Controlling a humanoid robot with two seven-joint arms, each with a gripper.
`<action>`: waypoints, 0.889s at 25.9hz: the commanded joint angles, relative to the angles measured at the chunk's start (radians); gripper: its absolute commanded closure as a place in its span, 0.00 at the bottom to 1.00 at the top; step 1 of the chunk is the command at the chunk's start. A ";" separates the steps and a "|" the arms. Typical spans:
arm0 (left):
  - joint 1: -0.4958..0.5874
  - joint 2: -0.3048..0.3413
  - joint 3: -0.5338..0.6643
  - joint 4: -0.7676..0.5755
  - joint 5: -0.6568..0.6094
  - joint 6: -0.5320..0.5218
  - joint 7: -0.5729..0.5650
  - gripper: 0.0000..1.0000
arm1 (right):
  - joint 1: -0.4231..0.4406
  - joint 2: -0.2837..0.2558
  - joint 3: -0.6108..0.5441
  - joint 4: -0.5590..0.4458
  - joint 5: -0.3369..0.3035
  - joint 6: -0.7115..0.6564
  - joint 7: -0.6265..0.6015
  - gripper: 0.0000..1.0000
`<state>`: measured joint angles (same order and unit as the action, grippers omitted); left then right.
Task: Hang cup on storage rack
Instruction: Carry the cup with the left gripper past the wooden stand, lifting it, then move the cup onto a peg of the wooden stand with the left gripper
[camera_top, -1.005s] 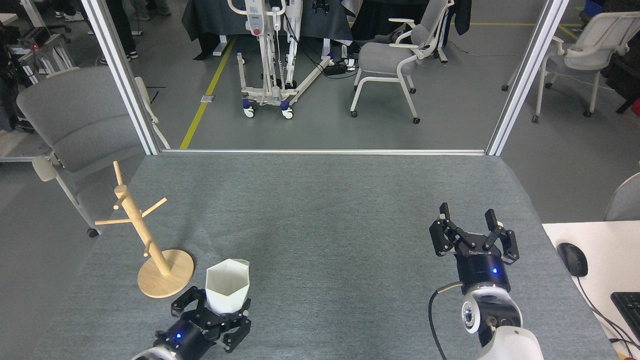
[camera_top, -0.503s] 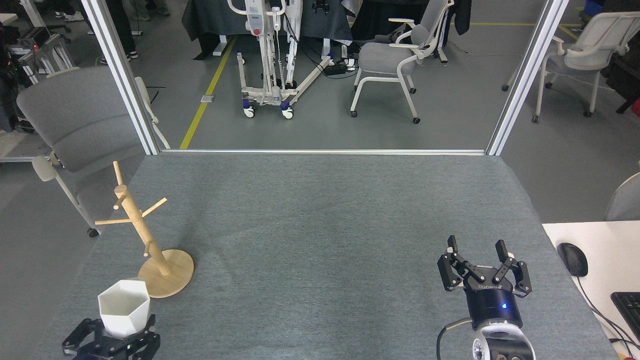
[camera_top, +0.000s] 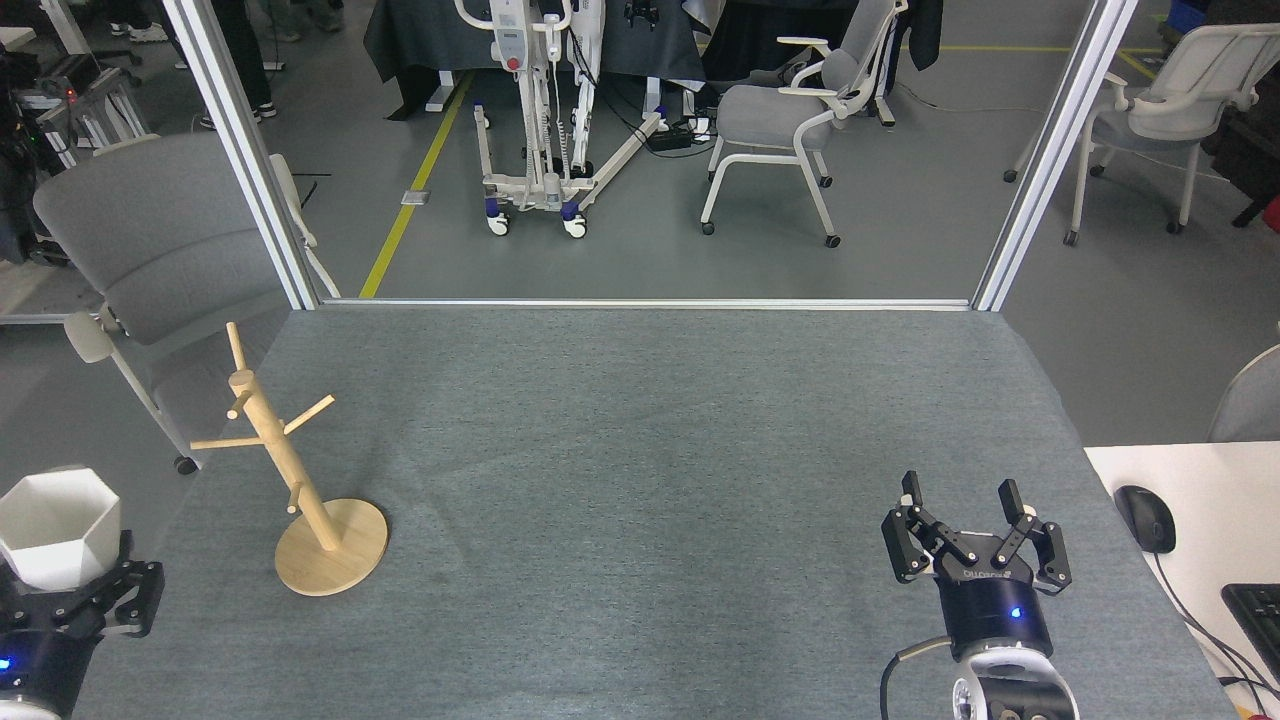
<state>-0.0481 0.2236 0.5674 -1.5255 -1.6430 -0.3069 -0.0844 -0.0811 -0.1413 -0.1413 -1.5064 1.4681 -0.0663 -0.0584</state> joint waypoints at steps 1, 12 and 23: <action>-0.024 0.020 -0.001 -0.005 -0.003 0.026 0.000 1.00 | 0.000 0.002 -0.001 0.002 0.000 0.002 0.000 0.00; -0.059 -0.004 -0.142 -0.016 -0.109 0.109 -0.003 1.00 | -0.006 -0.006 0.000 0.012 -0.002 0.002 0.000 0.00; -0.073 -0.004 -0.222 -0.015 -0.155 0.112 -0.003 1.00 | -0.011 0.003 -0.003 0.023 -0.002 0.003 0.000 0.00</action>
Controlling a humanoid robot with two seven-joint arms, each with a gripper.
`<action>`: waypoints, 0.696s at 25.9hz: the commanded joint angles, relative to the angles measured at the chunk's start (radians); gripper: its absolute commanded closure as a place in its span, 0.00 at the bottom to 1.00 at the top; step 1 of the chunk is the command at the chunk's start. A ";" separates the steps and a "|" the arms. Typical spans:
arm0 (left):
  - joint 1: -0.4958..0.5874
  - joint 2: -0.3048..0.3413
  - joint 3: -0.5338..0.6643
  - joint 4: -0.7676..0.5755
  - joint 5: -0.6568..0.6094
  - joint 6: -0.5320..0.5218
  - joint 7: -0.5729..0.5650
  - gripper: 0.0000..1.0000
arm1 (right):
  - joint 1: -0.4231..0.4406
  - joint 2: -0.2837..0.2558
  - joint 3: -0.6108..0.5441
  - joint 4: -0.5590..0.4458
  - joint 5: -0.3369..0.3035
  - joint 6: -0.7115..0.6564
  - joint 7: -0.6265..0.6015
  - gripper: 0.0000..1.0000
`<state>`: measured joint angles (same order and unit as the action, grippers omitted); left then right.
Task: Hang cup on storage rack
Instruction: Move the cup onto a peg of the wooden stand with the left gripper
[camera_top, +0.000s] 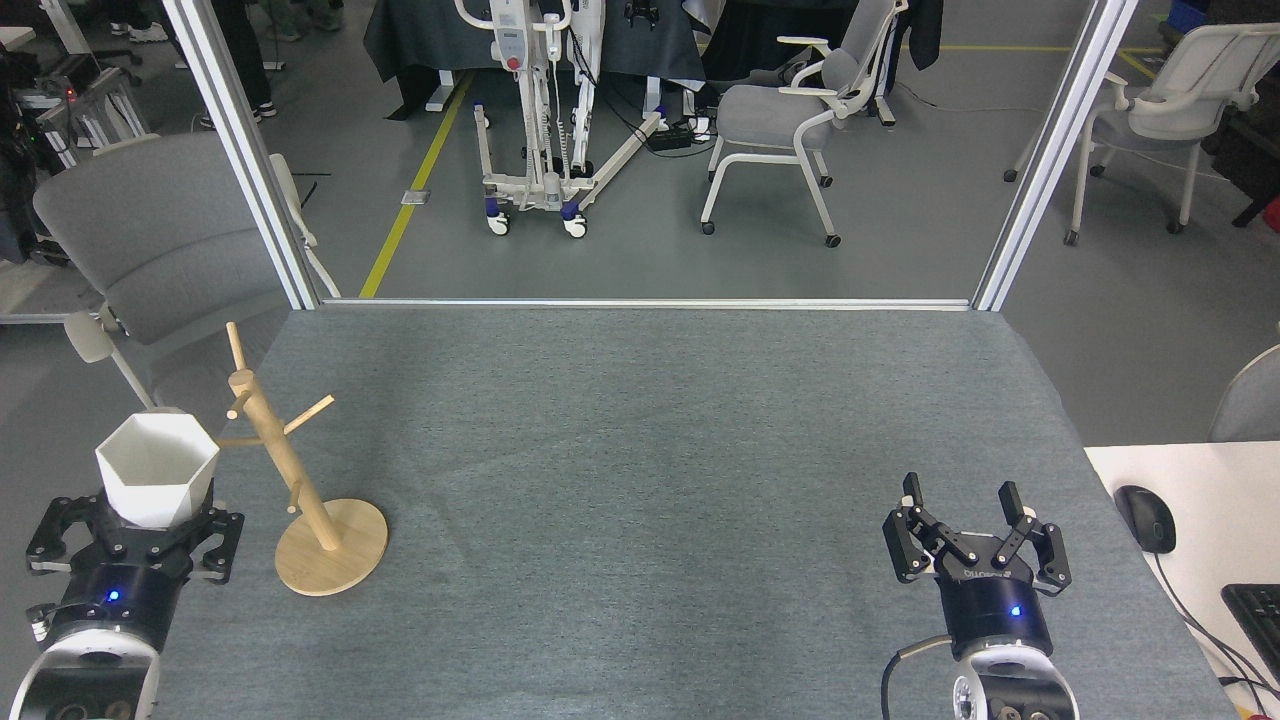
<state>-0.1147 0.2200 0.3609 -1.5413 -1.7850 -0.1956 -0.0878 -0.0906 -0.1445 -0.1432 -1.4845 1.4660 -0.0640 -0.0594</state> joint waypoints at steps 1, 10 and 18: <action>-0.008 -0.001 -0.026 0.001 -0.014 0.001 0.000 1.00 | -0.001 0.002 -0.001 0.001 0.001 0.000 0.001 0.00; -0.017 -0.002 -0.068 0.036 -0.070 0.004 0.000 1.00 | -0.003 -0.004 0.001 0.003 -0.001 0.000 0.001 0.00; -0.026 -0.004 -0.080 0.089 -0.071 0.004 -0.003 1.00 | 0.005 -0.006 0.002 0.001 -0.001 -0.002 0.000 0.00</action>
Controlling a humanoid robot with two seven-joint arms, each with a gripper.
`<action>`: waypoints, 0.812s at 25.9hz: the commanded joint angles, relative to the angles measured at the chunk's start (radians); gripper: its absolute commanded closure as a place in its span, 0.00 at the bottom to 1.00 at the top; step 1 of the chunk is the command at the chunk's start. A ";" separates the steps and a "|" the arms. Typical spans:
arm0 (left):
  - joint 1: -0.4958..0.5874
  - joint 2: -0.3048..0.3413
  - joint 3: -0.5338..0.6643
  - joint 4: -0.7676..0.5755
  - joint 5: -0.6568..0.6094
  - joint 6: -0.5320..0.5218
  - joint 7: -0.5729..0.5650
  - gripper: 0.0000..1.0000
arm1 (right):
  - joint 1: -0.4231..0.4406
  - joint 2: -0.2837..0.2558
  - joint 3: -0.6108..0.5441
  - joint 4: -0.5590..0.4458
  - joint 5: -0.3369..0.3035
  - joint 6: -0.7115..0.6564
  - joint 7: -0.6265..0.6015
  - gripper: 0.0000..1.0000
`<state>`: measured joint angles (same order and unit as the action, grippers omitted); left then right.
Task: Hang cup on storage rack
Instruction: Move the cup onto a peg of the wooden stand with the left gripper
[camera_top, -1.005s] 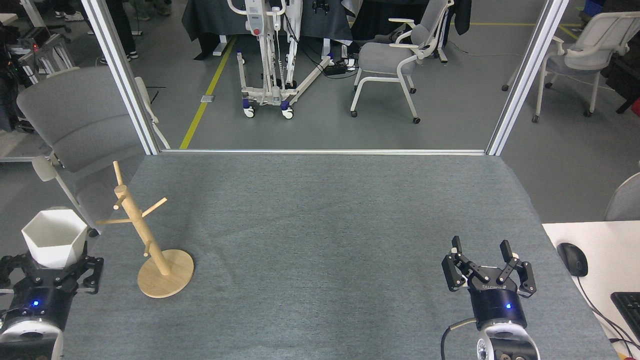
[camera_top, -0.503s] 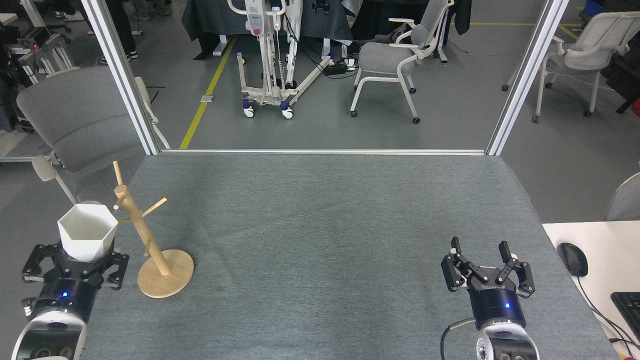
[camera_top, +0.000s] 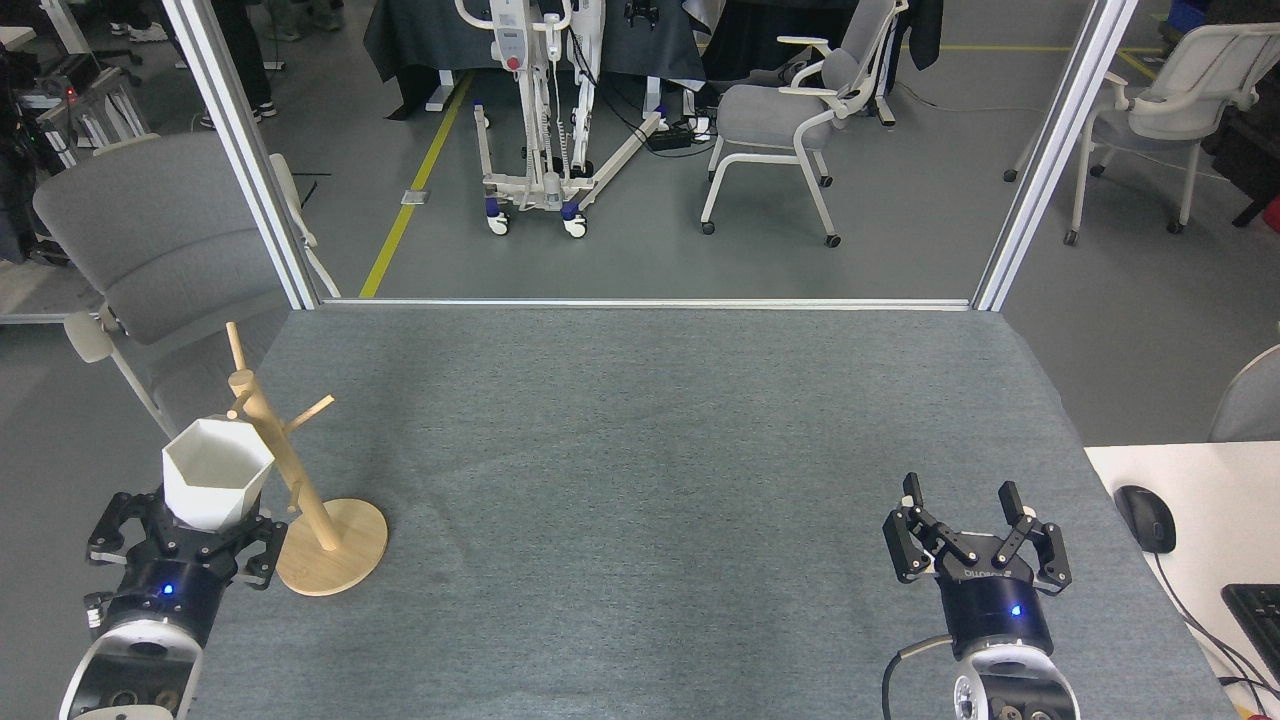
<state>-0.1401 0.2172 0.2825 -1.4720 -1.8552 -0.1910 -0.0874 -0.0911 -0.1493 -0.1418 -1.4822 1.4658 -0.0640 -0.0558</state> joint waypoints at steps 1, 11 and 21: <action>-0.003 -0.001 -0.002 0.027 -0.001 -0.001 -0.006 1.00 | 0.007 -0.001 0.001 -0.001 -0.001 -0.002 -0.004 0.00; -0.004 -0.033 -0.002 0.045 0.002 0.036 0.009 0.02 | -0.002 -0.004 -0.002 0.003 -0.001 0.001 -0.004 0.00; 0.033 -0.032 0.009 0.096 0.010 0.028 0.044 0.01 | -0.009 -0.013 -0.004 0.017 -0.005 -0.002 -0.004 0.00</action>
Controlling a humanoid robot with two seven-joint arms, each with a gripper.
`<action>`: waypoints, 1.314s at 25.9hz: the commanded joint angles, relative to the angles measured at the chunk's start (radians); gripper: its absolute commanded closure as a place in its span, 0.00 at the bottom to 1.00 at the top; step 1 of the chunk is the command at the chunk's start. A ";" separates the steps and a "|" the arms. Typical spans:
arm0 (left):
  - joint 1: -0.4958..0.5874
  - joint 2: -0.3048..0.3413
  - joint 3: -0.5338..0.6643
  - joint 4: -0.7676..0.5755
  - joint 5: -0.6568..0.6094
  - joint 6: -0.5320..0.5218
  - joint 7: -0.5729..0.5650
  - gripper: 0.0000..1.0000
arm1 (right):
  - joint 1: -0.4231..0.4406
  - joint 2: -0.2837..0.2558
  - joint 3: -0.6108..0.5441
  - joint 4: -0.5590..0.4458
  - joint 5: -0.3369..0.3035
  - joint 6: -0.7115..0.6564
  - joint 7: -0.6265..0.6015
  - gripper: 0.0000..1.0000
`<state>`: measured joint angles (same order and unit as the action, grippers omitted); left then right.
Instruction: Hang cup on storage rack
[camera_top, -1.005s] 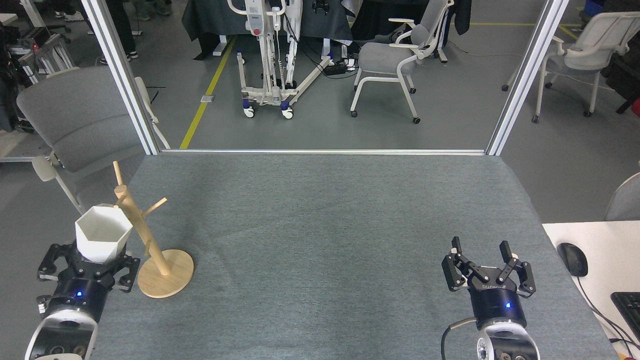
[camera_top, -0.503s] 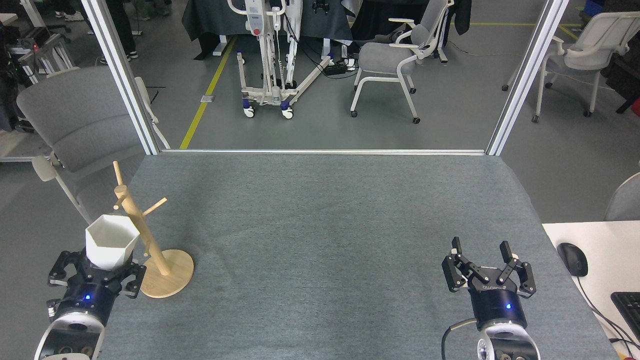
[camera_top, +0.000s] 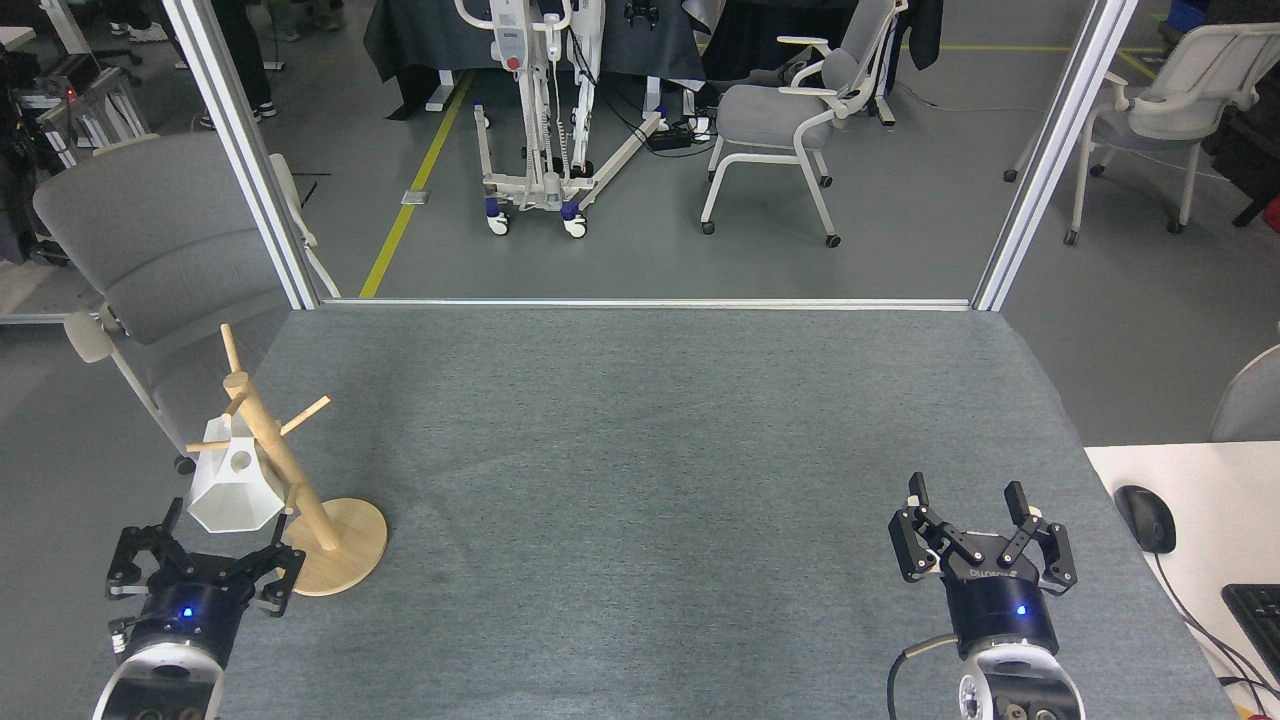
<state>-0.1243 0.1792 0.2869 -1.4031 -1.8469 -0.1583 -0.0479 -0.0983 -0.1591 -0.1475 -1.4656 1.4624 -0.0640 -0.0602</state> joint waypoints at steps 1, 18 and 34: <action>0.025 0.006 0.005 0.032 0.001 -0.004 0.006 0.01 | -0.001 -0.005 0.002 0.001 -0.002 -0.002 0.000 0.00; 0.088 -0.305 -0.066 0.004 0.087 -0.176 0.149 0.01 | -0.001 0.015 0.000 0.001 -0.001 0.000 -0.001 0.00; -0.207 -0.317 -0.365 0.121 0.261 0.126 0.049 0.01 | -0.020 0.009 0.000 0.019 -0.001 0.000 0.000 0.00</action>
<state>-0.2902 -0.1366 -0.0848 -1.3027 -1.6185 -0.0532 0.0153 -0.1167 -0.1502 -0.1475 -1.4493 1.4619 -0.0645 -0.0595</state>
